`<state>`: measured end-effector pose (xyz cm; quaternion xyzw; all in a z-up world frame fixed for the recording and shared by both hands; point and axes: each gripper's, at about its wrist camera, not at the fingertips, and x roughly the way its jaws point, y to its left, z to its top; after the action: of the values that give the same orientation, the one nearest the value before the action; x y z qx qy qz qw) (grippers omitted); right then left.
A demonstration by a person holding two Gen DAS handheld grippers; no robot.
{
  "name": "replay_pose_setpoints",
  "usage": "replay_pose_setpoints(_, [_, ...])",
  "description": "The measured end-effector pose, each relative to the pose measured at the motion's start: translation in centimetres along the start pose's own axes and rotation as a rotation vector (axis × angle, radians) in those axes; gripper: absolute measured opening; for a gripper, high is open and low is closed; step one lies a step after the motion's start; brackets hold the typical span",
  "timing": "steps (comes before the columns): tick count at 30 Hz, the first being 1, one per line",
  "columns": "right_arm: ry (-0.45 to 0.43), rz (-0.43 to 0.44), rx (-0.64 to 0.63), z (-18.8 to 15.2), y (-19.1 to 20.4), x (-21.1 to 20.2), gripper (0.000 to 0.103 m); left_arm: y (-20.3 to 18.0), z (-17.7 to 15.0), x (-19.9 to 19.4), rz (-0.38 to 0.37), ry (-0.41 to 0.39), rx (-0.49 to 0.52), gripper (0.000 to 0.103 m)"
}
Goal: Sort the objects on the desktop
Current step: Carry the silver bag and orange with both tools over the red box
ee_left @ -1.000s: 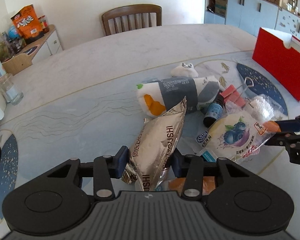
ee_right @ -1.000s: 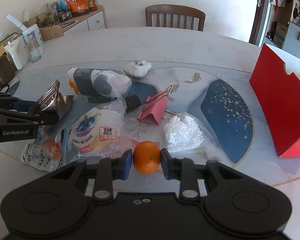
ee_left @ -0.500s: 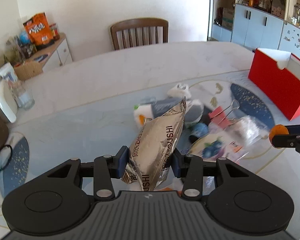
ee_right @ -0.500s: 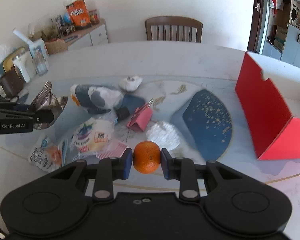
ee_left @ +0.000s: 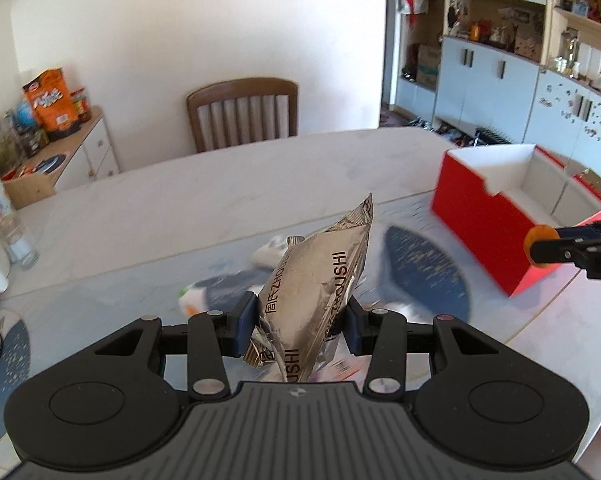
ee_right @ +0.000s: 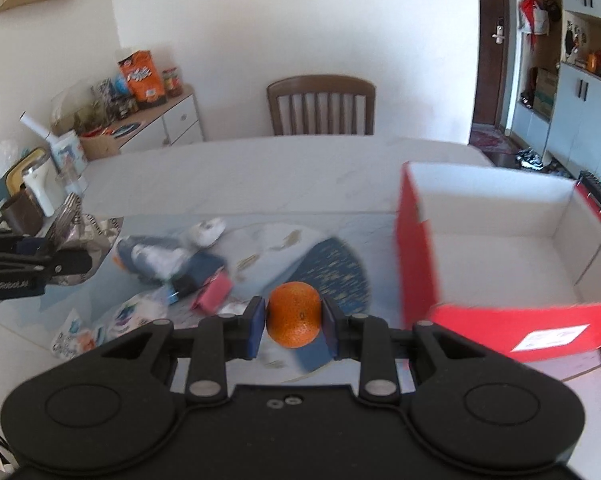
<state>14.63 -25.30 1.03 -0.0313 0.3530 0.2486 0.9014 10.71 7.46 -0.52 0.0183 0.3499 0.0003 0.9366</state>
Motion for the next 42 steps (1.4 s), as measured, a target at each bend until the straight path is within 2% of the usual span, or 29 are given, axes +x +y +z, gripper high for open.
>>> replay_pose_setpoints(12, [-0.05, -0.044, 0.005, 2.6, -8.5, -1.8, 0.029, -8.0, 4.3, 1.2, -0.079, -0.042, 0.062, 0.042])
replay_pose_setpoints(24, [-0.064, -0.085, -0.001, 3.5, -14.9, -1.1, 0.029, -16.6, 7.8, 3.3, -0.172, -0.067, 0.208, 0.042])
replay_pose_setpoints(31, [-0.051, -0.111, 0.018, 3.4, -17.9, -0.6, 0.029, -20.3, 9.2, 5.2, -0.217, -0.058, 0.263, 0.042])
replay_pose_setpoints(42, [-0.006, -0.158, 0.032, 3.1, -21.5, 0.6, 0.029, -25.5, 11.1, 10.6, -0.274, 0.035, 0.363, 0.042])
